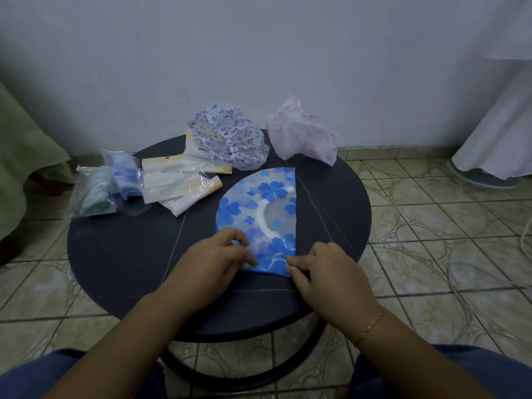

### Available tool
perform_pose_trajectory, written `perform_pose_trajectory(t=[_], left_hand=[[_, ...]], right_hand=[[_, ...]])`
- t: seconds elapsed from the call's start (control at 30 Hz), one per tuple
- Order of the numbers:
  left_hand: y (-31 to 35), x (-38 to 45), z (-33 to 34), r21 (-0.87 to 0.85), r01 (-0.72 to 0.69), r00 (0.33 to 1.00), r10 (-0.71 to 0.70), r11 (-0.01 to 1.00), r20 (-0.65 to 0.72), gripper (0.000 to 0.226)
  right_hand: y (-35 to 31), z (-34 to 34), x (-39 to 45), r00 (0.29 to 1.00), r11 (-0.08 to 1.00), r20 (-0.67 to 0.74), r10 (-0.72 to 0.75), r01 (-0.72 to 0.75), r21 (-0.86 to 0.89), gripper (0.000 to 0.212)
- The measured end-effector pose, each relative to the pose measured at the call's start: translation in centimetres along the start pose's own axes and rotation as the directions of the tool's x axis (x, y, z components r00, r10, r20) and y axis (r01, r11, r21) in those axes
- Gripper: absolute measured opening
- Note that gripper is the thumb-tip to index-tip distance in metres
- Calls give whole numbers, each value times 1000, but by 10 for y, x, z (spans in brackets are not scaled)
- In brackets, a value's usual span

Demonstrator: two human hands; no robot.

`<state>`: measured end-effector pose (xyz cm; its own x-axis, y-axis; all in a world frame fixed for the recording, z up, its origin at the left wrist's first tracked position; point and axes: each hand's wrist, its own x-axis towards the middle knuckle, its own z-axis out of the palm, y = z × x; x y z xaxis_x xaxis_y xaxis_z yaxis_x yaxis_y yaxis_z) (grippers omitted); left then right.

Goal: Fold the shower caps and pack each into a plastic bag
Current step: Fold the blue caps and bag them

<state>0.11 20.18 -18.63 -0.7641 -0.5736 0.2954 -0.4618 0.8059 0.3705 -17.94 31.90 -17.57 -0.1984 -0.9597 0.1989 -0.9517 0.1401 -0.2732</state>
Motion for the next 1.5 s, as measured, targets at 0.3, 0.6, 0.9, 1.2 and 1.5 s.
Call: perform_pose_trajectory(t=[0.3,0.6,0.9,1.2,1.5], left_hand=[[4,2,8,115,-117,993,117,987,1,42],[7,5,3,69,-157,988,157,985,6,43],[14,4,-4,-167,244,963,-218,955,156,19],[17,13,-2,-218,424,902,-387,879,192,27],[16,21,-1,-148,446,882,-405,883,240,32]], right_hand=[[9,2,1,996,995,20,-89,88,44,49],[5,-2,-2,992,993,-45,-115,116,13,37],[6,-7,6,988,949,128,91,-125,288,25],[0,-6,8,959,899,91,268,-283,333,30],[-1,19,-5,932,988,-329,-154,144,-54,22]])
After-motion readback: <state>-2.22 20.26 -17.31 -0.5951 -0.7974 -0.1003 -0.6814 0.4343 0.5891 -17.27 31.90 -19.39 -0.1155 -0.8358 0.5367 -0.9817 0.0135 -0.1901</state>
